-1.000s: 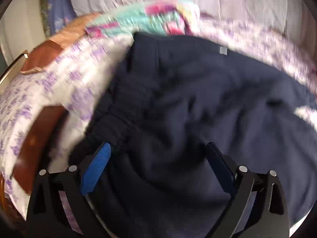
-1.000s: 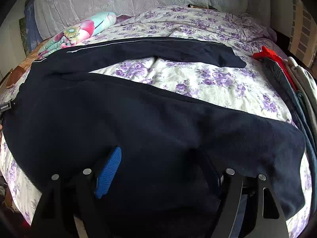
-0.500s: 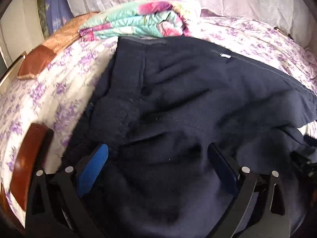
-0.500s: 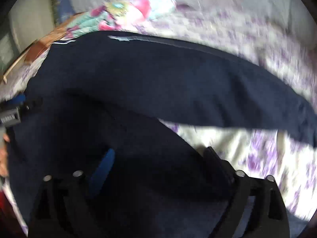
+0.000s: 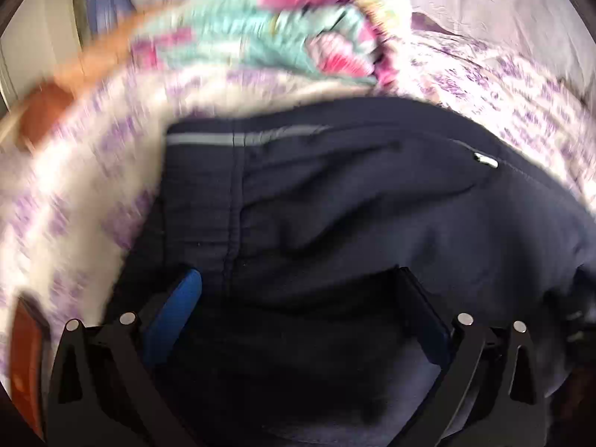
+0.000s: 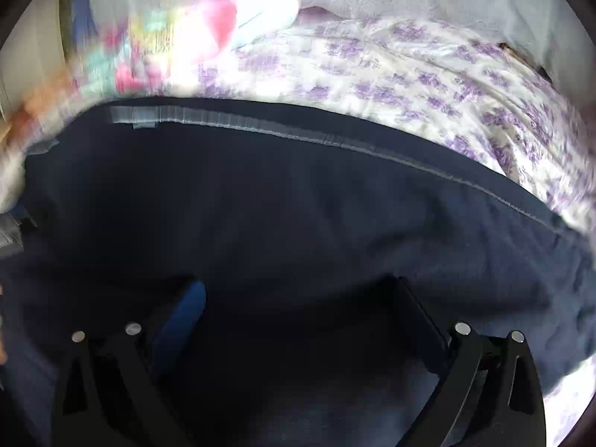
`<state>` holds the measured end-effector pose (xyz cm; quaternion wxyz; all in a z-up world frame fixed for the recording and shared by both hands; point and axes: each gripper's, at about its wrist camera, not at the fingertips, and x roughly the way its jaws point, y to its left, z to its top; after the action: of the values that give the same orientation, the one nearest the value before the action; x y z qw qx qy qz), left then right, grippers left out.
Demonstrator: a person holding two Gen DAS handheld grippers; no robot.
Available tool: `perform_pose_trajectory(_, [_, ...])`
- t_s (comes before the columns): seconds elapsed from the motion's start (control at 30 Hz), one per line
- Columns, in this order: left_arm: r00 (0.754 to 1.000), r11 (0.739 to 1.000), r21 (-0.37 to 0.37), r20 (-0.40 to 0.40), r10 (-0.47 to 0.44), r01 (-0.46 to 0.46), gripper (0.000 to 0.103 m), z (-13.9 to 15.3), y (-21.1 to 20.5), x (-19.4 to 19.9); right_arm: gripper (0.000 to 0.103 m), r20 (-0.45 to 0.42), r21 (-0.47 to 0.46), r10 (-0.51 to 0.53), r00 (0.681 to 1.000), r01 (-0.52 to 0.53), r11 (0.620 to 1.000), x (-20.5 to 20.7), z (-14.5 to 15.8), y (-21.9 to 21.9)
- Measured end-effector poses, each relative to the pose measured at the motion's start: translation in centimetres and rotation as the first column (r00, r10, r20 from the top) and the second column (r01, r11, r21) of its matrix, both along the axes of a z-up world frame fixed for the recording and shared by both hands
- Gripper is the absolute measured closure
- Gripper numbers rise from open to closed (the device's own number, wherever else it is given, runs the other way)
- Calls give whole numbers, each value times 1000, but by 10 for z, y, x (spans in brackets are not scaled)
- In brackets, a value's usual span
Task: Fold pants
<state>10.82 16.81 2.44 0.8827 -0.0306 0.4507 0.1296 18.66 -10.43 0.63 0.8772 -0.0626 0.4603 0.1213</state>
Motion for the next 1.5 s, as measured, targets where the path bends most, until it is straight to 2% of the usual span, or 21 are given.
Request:
perform_pose_trajectory(0.03, [1000,1000,20,5,-13,13,4,4,-5,-2,4,-4,2,4,1000,-4,1000,1,4,-2])
perform_pose_trajectory(0.1, [996,997,64,66,-57,52,4,22,-5,-10,4,50,16,30,998,-31,999,1,19,-6])
perform_pose_trajectory(0.2, [976,992,124,218,9,-37,4,53,15,-25,4,145,19,64,987,-67,998,-1,39,-11])
perform_pose_trajectory(0.3, [972,998,37,230,39,-49,4,56,49,-17,4,159,-3,95,983,-96,995,10,49,-13])
perform_pose_trajectory(0.37, [973,996,-82,221,62,-45,4,42,79,-11,4,164,-27,117,980,-114,993,15,50,-15])
perform_pose_trajectory(0.4, [976,987,-151,203,79,-49,4,32,92,-8,4,165,-27,131,977,-129,991,19,52,-14])
perform_pose_trajectory(0.43, [984,961,-273,159,85,-39,5,19,107,0,4,160,-20,156,975,-154,988,27,50,-17])
perform_pose_trajectory(0.5, [988,922,-386,148,48,13,5,8,116,9,4,150,-18,201,968,-201,980,36,45,-16])
perform_pose_trajectory(0.6, [983,930,-367,178,47,22,5,9,115,12,4,135,-89,293,947,-283,955,47,37,-2])
perform_pose_trajectory(0.7, [981,927,-364,194,-18,89,6,11,108,18,4,114,-180,359,926,-336,924,61,28,13])
perform_pose_trajectory(0.77, [982,927,-352,176,-71,130,31,8,99,25,4,64,-204,387,920,-368,907,73,18,17])
perform_pose_trajectory(0.83, [984,941,-315,165,-74,123,33,6,95,28,5,18,-155,392,920,-385,910,84,13,15])
perform_pose_trajectory(0.87, [982,942,-312,172,-73,125,38,7,95,28,9,2,-116,387,922,-384,916,87,12,12])
perform_pose_trajectory(0.9, [981,942,-313,179,-70,124,42,7,96,28,29,-12,-63,387,922,-387,920,88,12,8])
perform_pose_trajectory(0.93, [980,940,-318,191,-63,122,48,9,99,26,59,-15,-16,390,921,-390,921,86,13,6])
perform_pose_trajectory(1.0, [976,931,-341,212,-55,127,55,11,105,24,91,3,-16,388,922,-388,921,71,21,6])
perform_pose_trajectory(1.03, [973,931,-341,227,-49,126,63,12,105,22,95,23,-34,381,924,-381,924,59,26,6])
perform_pose_trajectory(1.07, [971,938,-325,237,-39,118,71,15,106,19,96,47,-51,383,923,-381,923,46,31,7])
perform_pose_trajectory(1.13, [961,936,-326,274,-42,134,74,21,107,13,97,94,-74,392,915,-386,920,18,42,7])
perform_pose_trajectory(1.33, [919,914,-357,393,-43,195,78,42,107,-24,97,244,-110,393,886,-378,919,-98,87,-6])
perform_pose_trajectory(1.5, [879,889,-390,475,-29,240,79,54,102,-79,97,317,-114,400,860,-384,916,-200,100,-18])
